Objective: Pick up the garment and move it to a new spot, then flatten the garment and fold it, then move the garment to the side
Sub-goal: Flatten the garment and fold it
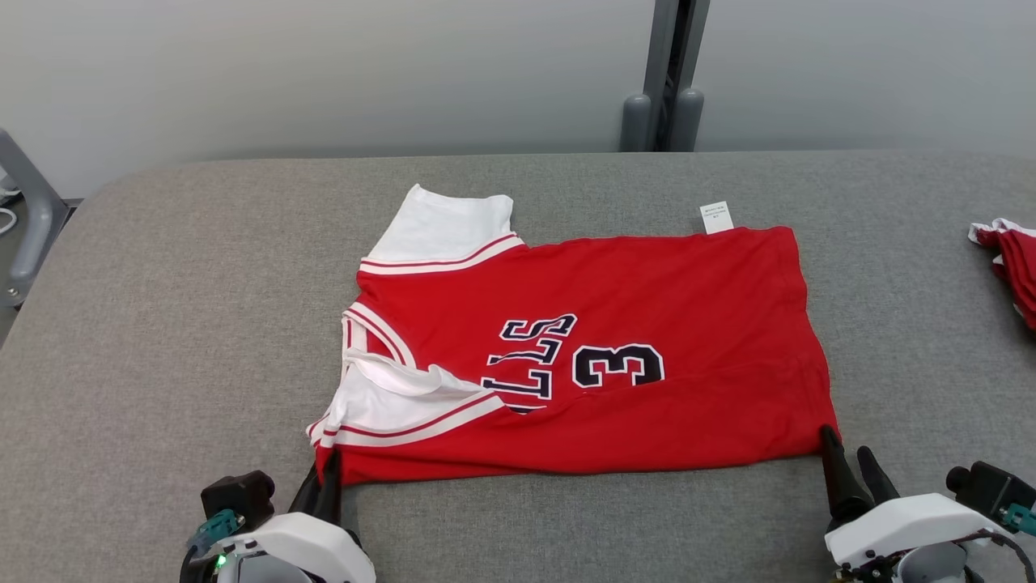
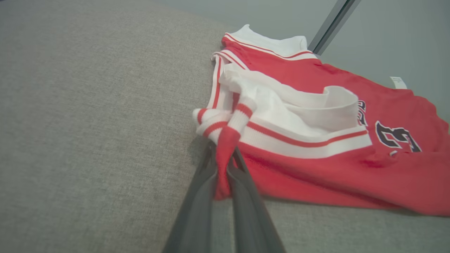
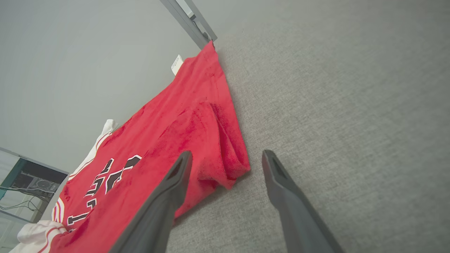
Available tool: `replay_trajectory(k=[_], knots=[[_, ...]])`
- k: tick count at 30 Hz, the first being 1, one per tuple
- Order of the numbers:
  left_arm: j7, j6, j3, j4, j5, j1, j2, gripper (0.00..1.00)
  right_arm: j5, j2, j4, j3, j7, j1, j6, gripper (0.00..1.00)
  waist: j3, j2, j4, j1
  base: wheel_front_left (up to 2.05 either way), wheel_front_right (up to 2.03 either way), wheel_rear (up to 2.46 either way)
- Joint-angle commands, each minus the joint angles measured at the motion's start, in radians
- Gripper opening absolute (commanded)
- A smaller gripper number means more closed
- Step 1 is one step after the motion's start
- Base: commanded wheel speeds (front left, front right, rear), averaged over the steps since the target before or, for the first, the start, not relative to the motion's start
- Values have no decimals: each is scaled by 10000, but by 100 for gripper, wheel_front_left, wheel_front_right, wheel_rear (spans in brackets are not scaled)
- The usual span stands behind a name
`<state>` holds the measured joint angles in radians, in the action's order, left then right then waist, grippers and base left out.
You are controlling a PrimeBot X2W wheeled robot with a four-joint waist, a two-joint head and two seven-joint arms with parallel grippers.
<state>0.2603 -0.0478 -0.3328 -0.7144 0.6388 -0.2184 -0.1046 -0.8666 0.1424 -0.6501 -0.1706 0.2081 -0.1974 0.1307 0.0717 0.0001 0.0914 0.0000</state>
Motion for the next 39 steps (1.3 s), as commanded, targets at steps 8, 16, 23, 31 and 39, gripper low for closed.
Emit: replay_trajectory(k=[8,16,23,31,39], knots=[[56,113,104,175,-328,189,68,0,-1165,-168,-1091,-155,-151,-478,0,100,23,-1,130,0,0,0,0],[57,188,162,198,-481,189,102,0,-1820,1,-1254,-755,29,-825,0,0,103,-1,130,0,0,0,0],[58,269,190,53,-512,158,34,0,-2112,581,-981,-1212,358,-871,0,0,51,-1,91,0,0,0,0],[-108,476,-105,-193,-622,272,-86,0,-2090,1263,-782,-2104,334,-642,-2,0,-210,-1,32,0,0,0,0],[-805,671,-454,-36,-665,653,-407,0,-2454,1886,-666,-2789,-429,-254,-2,0,-573,-1,-16,0,0,0,0]])
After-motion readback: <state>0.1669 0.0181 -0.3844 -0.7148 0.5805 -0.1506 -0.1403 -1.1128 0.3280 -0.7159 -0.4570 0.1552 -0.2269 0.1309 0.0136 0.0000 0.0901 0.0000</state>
